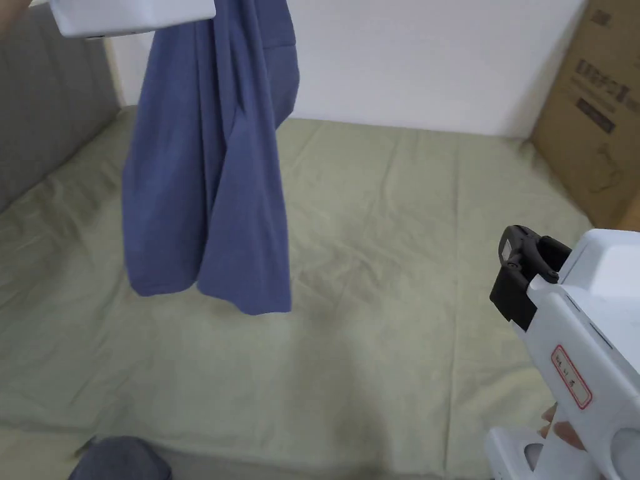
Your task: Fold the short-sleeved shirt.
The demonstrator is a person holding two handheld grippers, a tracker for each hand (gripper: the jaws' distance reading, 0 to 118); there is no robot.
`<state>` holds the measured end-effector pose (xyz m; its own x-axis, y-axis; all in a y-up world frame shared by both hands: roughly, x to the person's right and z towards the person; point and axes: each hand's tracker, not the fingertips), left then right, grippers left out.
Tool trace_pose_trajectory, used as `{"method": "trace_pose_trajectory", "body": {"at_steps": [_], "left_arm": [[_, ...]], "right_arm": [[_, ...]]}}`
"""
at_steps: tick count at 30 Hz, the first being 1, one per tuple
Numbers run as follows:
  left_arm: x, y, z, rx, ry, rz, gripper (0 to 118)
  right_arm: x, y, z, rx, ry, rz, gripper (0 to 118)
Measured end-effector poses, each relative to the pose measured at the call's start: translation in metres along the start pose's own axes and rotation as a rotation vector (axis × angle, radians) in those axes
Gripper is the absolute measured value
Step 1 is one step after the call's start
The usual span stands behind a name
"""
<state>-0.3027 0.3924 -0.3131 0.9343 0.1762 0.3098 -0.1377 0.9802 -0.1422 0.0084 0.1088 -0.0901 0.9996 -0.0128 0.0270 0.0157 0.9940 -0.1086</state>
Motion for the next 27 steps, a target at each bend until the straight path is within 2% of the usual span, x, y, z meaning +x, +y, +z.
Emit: {"method": "trace_pose_trajectory", "body": {"at_steps": [6,10,13,20,22,25,26,27], "left_arm": [[0.045,-0.066,-0.067,-0.170,-0.079,-0.043,0],[0.064,-0.147,-0.109,-0.360,-0.108,-0.039,0],[0.074,-0.220,-0.132,-0.522,-0.080,-0.086,0],[0.079,-0.384,-0.135,-0.869,0.002,-0.134,0],[0.078,-0.421,-0.125,-0.952,0.023,-0.188,0],[0.072,-0.458,-0.119,-1.068,0.046,-0.197,0],[0.070,-0.465,-0.117,-1.093,0.064,-0.183,2],[0.066,-0.469,-0.117,-1.117,0.071,-0.162,16]], "right_arm": [[0.027,-0.001,0.016,-0.009,-0.088,-0.008,0],[0.037,-0.007,0.022,-0.037,-0.119,-0.011,0],[0.045,-0.017,0.017,-0.068,-0.134,-0.027,0],[0.052,-0.036,-0.004,-0.137,-0.122,-0.063,0],[0.051,-0.041,-0.010,-0.153,-0.110,-0.068,0],[0.054,-0.049,-0.024,-0.173,-0.096,-0.072,0],[0.054,-0.049,-0.026,-0.177,-0.092,-0.075,0],[0.050,-0.046,-0.027,-0.182,-0.085,-0.077,0]]}}
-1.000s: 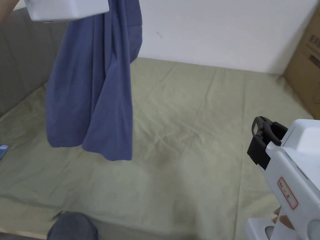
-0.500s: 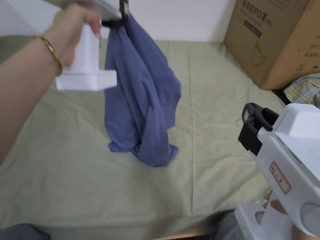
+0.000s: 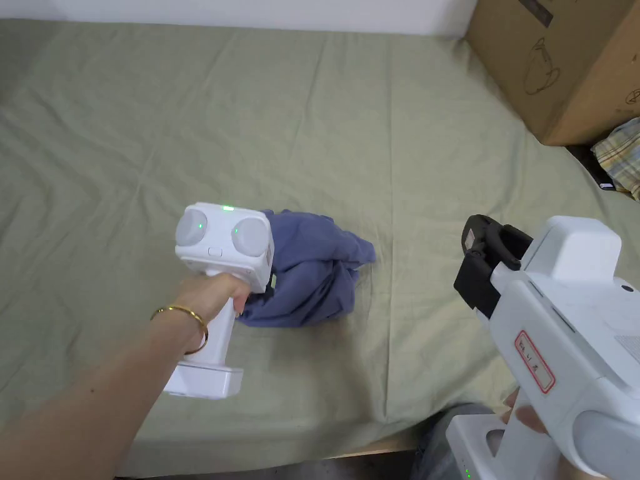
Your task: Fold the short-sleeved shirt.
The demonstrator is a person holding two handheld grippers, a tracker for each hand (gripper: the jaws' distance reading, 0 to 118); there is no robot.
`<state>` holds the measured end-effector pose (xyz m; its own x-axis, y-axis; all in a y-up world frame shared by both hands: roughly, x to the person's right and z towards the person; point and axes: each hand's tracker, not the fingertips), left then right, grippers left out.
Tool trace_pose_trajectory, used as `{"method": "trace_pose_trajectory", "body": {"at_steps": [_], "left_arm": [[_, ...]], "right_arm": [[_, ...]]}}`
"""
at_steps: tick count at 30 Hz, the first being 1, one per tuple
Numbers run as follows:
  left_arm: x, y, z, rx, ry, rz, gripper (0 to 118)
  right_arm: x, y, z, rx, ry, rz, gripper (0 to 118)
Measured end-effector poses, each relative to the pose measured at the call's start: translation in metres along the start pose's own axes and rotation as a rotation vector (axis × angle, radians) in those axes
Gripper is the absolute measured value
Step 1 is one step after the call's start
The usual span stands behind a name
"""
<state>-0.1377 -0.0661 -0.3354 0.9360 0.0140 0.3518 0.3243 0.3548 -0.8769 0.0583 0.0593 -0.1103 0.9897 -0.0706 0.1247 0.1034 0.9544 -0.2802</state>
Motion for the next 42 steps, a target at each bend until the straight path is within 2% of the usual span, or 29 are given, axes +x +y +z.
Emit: {"method": "trace_pose_trajectory", "body": {"at_steps": [1,3,4,5,10,13,15,17,19,22,23,26,27,28,36,42], "left_arm": [[-0.004,-0.001,0.000,0.003,-0.012,0.032,35],[-0.016,0.005,0.012,0.045,-0.059,0.091,87],[-0.023,0.008,0.023,0.095,-0.073,0.123,103],[-0.029,0.012,0.037,0.150,-0.096,0.139,112],[-0.070,0.036,0.121,0.502,-0.096,0.175,113],[-0.090,0.020,0.169,0.741,-0.077,0.181,114],[-0.096,0.004,0.188,0.855,-0.008,0.176,113],[-0.097,-0.013,0.200,0.914,0.120,0.143,110],[-0.095,-0.030,0.200,0.973,0.191,0.104,95],[-0.089,-0.053,0.194,0.999,0.260,0.070,61],[-0.089,-0.061,0.191,0.998,0.257,0.068,46],[-0.087,-0.078,0.181,0.991,0.258,0.071,28],[-0.088,-0.083,0.178,0.989,0.252,0.083,8],[-0.089,-0.088,0.176,0.993,0.249,0.112,1],[-0.097,-0.097,0.163,0.921,0.184,0.119,0],[-0.102,-0.071,0.157,0.833,0.135,0.136,0]], "right_arm": [[-0.001,0.000,-0.002,-0.002,0.006,-0.001,0],[-0.004,0.000,-0.006,-0.004,0.018,0.000,0],[-0.007,0.004,-0.007,-0.008,0.024,0.007,0],[-0.009,0.005,-0.008,-0.010,0.028,0.013,0],[-0.022,0.017,-0.015,0.012,0.057,0.042,0],[-0.027,0.024,-0.026,0.036,0.066,0.063,0],[-0.033,0.030,-0.027,0.064,0.068,0.069,0],[-0.037,0.033,-0.033,0.087,0.060,0.083,0],[-0.041,0.036,-0.035,0.098,0.057,0.084,0],[-0.048,0.036,-0.032,0.102,0.052,0.088,0],[-0.050,0.034,-0.032,0.101,0.045,0.100,0],[-0.054,0.027,-0.031,0.087,0.039,0.117,0],[-0.055,0.024,-0.031,0.081,0.040,0.117,0],[-0.055,0.019,-0.031,0.076,0.041,0.114,0],[-0.060,0.006,-0.029,0.017,0.052,0.102,0],[-0.060,0.010,-0.035,0.016,0.065,0.103,0]]}}
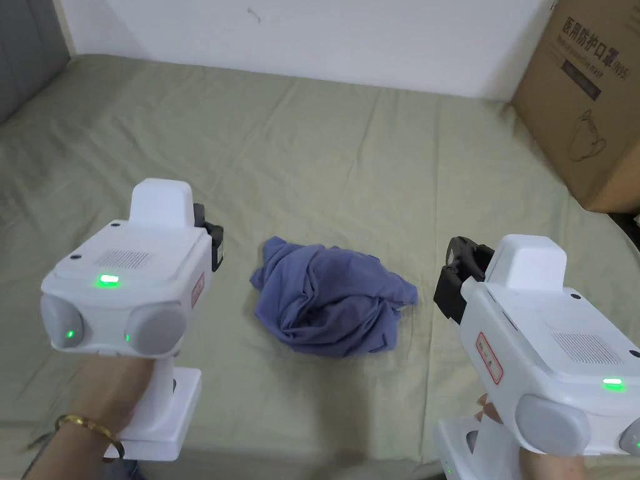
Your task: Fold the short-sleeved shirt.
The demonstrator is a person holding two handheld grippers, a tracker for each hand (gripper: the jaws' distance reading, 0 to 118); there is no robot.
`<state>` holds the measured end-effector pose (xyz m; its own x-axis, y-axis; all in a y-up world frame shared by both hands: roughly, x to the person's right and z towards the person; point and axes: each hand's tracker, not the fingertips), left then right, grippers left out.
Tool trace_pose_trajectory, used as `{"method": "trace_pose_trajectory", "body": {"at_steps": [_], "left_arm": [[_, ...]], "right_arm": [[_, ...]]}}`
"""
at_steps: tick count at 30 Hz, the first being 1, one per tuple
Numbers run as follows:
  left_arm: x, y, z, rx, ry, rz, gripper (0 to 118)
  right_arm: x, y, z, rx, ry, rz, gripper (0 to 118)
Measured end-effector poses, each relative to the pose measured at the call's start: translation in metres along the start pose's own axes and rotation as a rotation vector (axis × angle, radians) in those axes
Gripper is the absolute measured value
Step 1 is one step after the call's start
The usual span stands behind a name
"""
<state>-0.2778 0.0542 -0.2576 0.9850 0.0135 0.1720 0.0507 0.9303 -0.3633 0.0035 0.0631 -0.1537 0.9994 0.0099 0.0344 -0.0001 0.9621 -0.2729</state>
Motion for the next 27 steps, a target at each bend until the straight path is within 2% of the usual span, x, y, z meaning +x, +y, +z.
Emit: {"method": "trace_pose_trajectory", "body": {"at_steps": [1,2,5,6,7,10,17,20,23,27], "left_arm": [[0.000,0.006,-0.010,-0.032,-0.008,0.015,3],[-0.001,0.011,-0.019,-0.064,-0.021,0.036,11],[-0.003,0.029,-0.061,-0.198,-0.081,0.152,81],[-0.005,0.032,-0.080,-0.268,-0.113,0.193,108],[-0.005,0.034,-0.096,-0.339,-0.127,0.217,118],[0.000,0.030,-0.141,-0.419,-0.158,0.266,118],[0.029,-0.004,-0.243,-0.720,-0.032,0.134,118],[0.041,-0.014,-0.275,-0.741,-0.021,0.127,117],[0.051,-0.019,-0.302,-0.770,-0.010,0.159,107],[0.060,-0.024,-0.318,-0.805,-0.011,0.155,81]], "right_arm": [[0.000,0.002,0.000,0.002,0.004,-0.002,0],[0.000,0.004,0.001,0.003,0.006,-0.002,0],[0.001,0.005,-0.002,0.007,0.009,-0.001,0],[0.003,0.005,-0.001,0.006,0.009,-0.004,0],[0.003,0.005,-0.003,0.007,0.008,-0.008,0],[0.008,0.001,-0.011,-0.008,0.007,-0.009,0],[0.022,-0.008,-0.032,-0.066,-0.011,-0.010,0],[0.031,-0.013,-0.043,-0.096,-0.029,-0.007,0],[0.039,-0.018,-0.052,-0.125,-0.040,-0.010,0],[0.048,-0.027,-0.067,-0.159,-0.056,-0.025,0]]}}
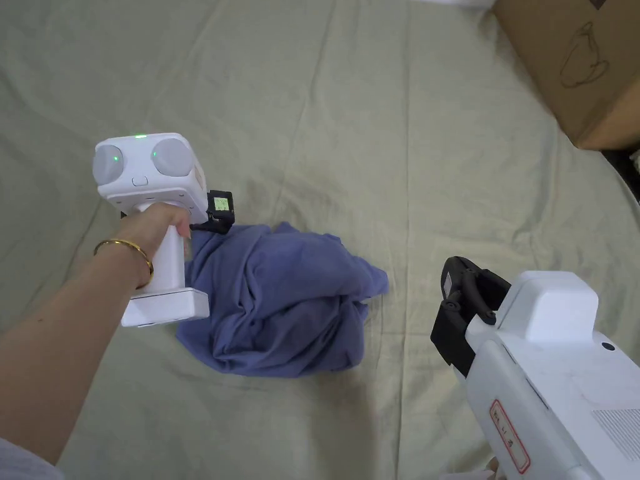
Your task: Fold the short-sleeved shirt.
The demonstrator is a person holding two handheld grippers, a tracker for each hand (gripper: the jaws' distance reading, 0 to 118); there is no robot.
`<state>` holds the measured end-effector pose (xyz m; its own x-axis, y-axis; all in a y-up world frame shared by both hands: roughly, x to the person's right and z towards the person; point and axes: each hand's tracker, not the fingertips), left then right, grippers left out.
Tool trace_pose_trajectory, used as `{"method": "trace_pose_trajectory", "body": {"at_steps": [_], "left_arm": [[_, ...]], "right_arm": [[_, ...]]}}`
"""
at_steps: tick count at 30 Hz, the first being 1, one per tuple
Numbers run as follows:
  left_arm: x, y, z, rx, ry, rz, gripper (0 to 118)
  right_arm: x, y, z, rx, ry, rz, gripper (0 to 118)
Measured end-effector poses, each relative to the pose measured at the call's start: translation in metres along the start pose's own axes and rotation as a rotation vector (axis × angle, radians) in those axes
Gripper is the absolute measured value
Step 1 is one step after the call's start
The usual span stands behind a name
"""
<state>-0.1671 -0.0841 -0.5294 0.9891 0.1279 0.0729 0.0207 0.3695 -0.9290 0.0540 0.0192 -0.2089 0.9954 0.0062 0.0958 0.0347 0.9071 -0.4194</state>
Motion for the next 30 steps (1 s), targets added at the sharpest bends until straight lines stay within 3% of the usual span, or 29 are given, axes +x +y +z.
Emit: {"method": "trace_pose_trajectory", "body": {"at_steps": [2,3,4,5,11,15,17,20,21,24,30], "left_arm": [[0.004,0.000,-0.009,-0.031,0.021,-0.039,57],[0.006,-0.002,-0.010,-0.029,0.007,-0.043,33],[0.007,-0.005,-0.009,-0.022,0.004,-0.044,16],[0.006,-0.004,-0.010,-0.017,0.003,-0.047,8],[-0.003,-0.014,0.032,0.122,-0.050,-0.095,5],[-0.013,-0.022,0.082,0.247,-0.098,-0.129,5],[-0.020,-0.022,0.097,0.273,-0.118,-0.124,5],[-0.031,-0.030,0.116,0.290,-0.132,-0.113,5],[-0.034,-0.029,0.116,0.290,-0.137,-0.113,5],[-0.042,-0.038,0.119,0.285,-0.130,-0.110,5],[-0.055,-0.050,0.107,0.257,-0.100,-0.110,5]], "right_arm": [[0.002,-0.003,-0.007,-0.018,-0.003,-0.006,0],[0.003,-0.005,-0.008,-0.023,-0.003,-0.009,0],[0.003,-0.006,-0.010,-0.029,-0.002,-0.011,0],[0.003,-0.006,-0.012,-0.034,-0.001,-0.012,0],[0.004,-0.001,-0.027,-0.066,0.022,0.018,0],[0.010,0.017,-0.069,-0.205,0.033,0.115,1],[0.013,0.023,-0.092,-0.261,0.048,0.109,4],[0.023,0.032,-0.139,-0.425,0.065,0.072,86],[0.025,0.033,-0.153,-0.474,0.056,0.077,108],[0.032,0.030,-0.187,-0.595,0.013,0.030,112],[0.043,0.010,-0.220,-0.779,0.009,-0.173,108]]}}
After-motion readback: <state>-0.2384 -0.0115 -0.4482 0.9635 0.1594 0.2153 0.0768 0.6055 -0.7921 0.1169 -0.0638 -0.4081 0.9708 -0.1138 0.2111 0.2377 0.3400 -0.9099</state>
